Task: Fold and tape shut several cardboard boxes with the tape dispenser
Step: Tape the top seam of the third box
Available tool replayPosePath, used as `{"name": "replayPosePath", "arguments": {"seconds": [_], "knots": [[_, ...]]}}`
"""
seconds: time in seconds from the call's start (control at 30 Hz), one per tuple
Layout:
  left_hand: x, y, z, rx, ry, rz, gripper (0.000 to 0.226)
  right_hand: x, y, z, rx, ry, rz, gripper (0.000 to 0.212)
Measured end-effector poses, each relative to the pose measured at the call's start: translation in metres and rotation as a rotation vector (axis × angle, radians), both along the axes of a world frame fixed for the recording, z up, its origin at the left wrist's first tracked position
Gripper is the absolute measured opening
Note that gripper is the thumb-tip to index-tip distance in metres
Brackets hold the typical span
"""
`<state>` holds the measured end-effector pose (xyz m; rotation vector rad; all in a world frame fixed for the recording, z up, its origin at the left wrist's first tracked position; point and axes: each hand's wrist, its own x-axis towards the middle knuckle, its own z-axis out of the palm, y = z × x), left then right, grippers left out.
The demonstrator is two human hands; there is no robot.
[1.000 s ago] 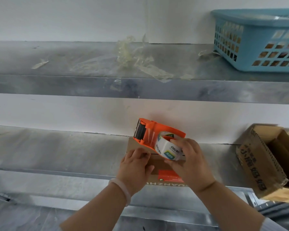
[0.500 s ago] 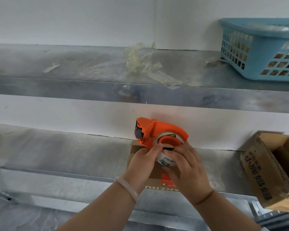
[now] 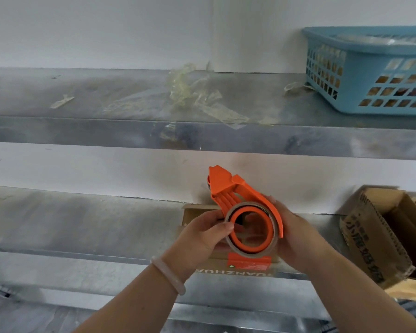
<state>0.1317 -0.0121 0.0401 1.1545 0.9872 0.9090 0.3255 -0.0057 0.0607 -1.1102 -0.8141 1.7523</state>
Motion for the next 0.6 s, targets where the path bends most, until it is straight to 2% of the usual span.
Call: {"name": "replayPosePath", "arguments": {"seconds": [0.1,0.17,0.27,0.33,0.43,0.47,0.53,0.6], "knots": [[-0.001,0.002,-0.003,-0.024,-0.035,0.005,0.038,0.0,-0.008,-0.008,-0.057,0.192,0.156,0.061],[-0.002,0.002,-0.002,-0.039,-0.057,-0.025,0.031,0.002,-0.008,-0.013,-0.037,0.299,0.175,0.07],[-0.003,0.004,-0.004,0.071,0.041,-0.094,0.041,0.012,-0.004,-0.014,0.045,0.284,0.104,0.078],[-0.009,0.011,-0.015,0.268,0.272,0.012,0.052,0.02,0.0,-0.008,0.125,0.241,0.063,0.084],[-0.029,0.018,-0.039,0.723,0.904,0.358,0.044,0.034,0.005,-0.005,0.164,0.194,0.05,0.091],[-0.035,0.019,-0.046,0.808,1.05,0.418,0.044,0.038,0.007,-0.006,0.169,0.176,0.055,0.092],[-0.04,0.022,-0.056,0.76,1.2,0.396,0.049,0.043,0.009,-0.009,0.169,0.155,0.063,0.093],[-0.042,0.029,-0.062,0.668,1.266,0.299,0.055,0.044,0.01,-0.012,0.174,0.143,0.076,0.096]]}}
